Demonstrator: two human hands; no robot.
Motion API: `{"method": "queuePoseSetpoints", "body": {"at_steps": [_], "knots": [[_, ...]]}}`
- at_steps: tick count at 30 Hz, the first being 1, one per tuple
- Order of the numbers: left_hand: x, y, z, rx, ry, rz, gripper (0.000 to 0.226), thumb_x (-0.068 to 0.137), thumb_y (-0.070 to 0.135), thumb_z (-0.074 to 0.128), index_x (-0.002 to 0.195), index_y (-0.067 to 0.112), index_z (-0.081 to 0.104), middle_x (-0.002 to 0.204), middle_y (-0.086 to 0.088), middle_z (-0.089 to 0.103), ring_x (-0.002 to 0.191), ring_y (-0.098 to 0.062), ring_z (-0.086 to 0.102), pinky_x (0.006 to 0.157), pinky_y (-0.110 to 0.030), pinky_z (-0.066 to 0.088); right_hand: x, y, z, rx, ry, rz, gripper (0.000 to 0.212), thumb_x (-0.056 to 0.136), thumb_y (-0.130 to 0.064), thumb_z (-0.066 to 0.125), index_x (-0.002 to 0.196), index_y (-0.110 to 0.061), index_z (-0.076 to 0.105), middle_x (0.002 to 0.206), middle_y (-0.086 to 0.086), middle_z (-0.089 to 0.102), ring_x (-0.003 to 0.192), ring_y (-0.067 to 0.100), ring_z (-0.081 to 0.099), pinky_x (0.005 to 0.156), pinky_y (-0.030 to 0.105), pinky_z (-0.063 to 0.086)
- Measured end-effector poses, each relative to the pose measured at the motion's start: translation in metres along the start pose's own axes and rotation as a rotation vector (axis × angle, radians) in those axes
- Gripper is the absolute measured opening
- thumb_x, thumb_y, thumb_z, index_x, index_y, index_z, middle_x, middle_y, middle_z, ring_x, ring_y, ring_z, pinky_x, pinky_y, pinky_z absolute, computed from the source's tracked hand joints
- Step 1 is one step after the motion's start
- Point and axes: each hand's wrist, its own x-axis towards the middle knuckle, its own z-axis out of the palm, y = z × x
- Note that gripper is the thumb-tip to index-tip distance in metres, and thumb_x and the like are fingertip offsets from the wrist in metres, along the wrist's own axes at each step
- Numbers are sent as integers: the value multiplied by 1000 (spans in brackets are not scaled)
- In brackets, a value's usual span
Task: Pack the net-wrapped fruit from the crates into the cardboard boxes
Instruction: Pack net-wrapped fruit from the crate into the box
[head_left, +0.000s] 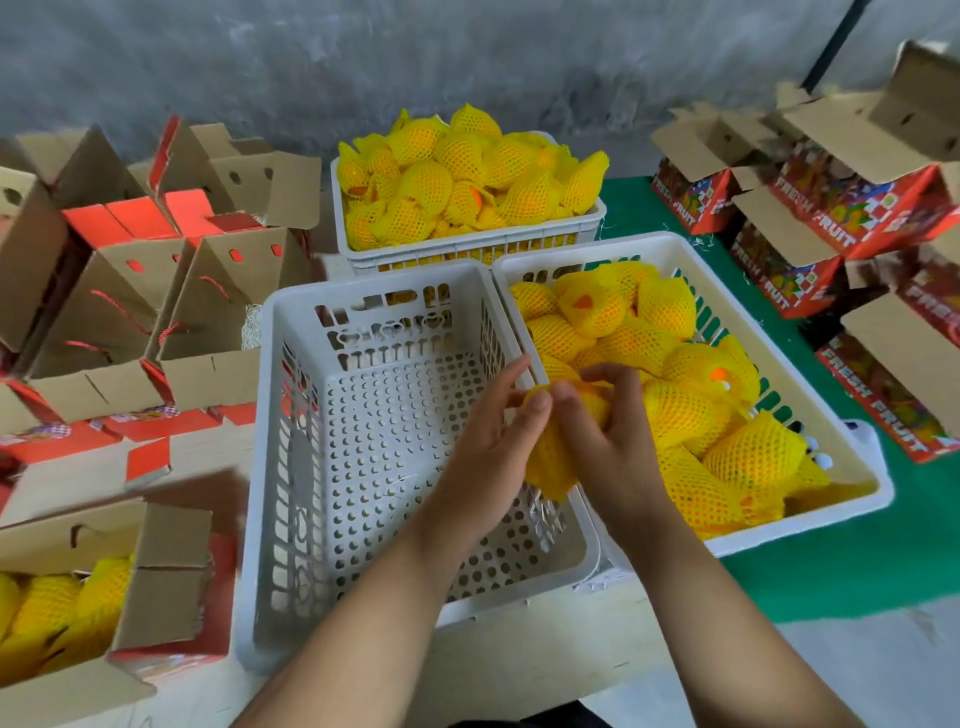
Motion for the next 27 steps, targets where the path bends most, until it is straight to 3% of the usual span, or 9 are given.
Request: {"method": "queuePoseSetpoints", "body": {"at_steps": [3, 5, 7, 9, 13, 16, 19, 23, 27], "knots": [[-4, 1, -5, -57, -12, -55, 47, 94, 61, 52, 137, 42, 56, 133, 5, 60, 122, -13, 62, 98, -40, 56, 0, -10, -2, 132, -11, 76, 43, 89, -63, 58, 101, -22, 52, 92, 16, 60, 83, 24, 63, 75, 52, 56], [-7, 3, -5, -172, -106, -108, 41, 96, 55, 58, 135, 43, 55, 124, 11, 66, 114, -11, 67, 87, -33, 60, -1, -11, 1, 66, -9, 73, 44, 93, -58, 54, 97, -14, 49, 93, 21, 57, 85, 31, 61, 78, 56, 54], [-9, 5, -4, -178, -129, -129, 39, 94, 52, 62, 132, 46, 57, 118, 15, 69, 110, -10, 69, 81, -28, 61, -4, -10, 8, -35, 33, 76, 38, 96, -53, 51, 88, -16, 50, 77, 8, 56, 74, 20, 58, 72, 52, 52], [-9, 3, -3, -211, -75, -163, 35, 91, 51, 65, 126, 44, 63, 116, 12, 71, 109, -12, 70, 86, -36, 62, -5, -6, 12, -135, 66, 71, 33, 102, -46, 48, 80, -22, 54, 67, -6, 56, 66, 11, 56, 64, 44, 49], [-11, -3, -6, -331, -18, -292, 27, 95, 41, 66, 121, 33, 69, 117, -1, 73, 111, -23, 71, 94, -52, 59, -4, -3, 7, -301, -22, 72, 43, 103, -51, 47, 72, -25, 64, 65, -3, 62, 61, 8, 58, 57, 34, 44], [-13, -7, -13, -409, -46, -372, 21, 98, 34, 67, 118, 28, 68, 115, -8, 72, 107, -28, 71, 92, -52, 58, 0, -7, 3, -514, -51, -4, 55, 102, -58, 45, 57, -26, 54, 68, -8, 55, 64, 7, 54, 60, 31, 38], [-16, -7, -19, -520, -116, -474, 34, 95, 35, 69, 125, 22, 63, 115, -15, 69, 104, -32, 70, 89, -51, 57, 6, -13, 5, -297, -198, 44, 59, 99, -58, 53, 50, -25, 46, 51, -12, 41, 52, 8, 42, 52, 32, 35], [-20, -6, -23, -610, -191, -583, 48, 94, 39, 66, 136, 19, 56, 116, -20, 70, 96, -35, 72, 75, -46, 62, 9, -9, 12, -140, -203, 158, 54, 93, -56, 64, 53, -24, 49, 52, -3, 41, 52, 13, 42, 52, 33, 36], [-15, -14, -19, -651, -55, -592, 50, 100, 47, 57, 138, 14, 55, 123, -23, 69, 107, -36, 71, 97, -55, 56, 6, -4, 18, -149, 23, 186, 40, 96, -54, 60, 75, -20, 57, 65, -9, 55, 60, 6, 52, 54, 26, 42]]}}
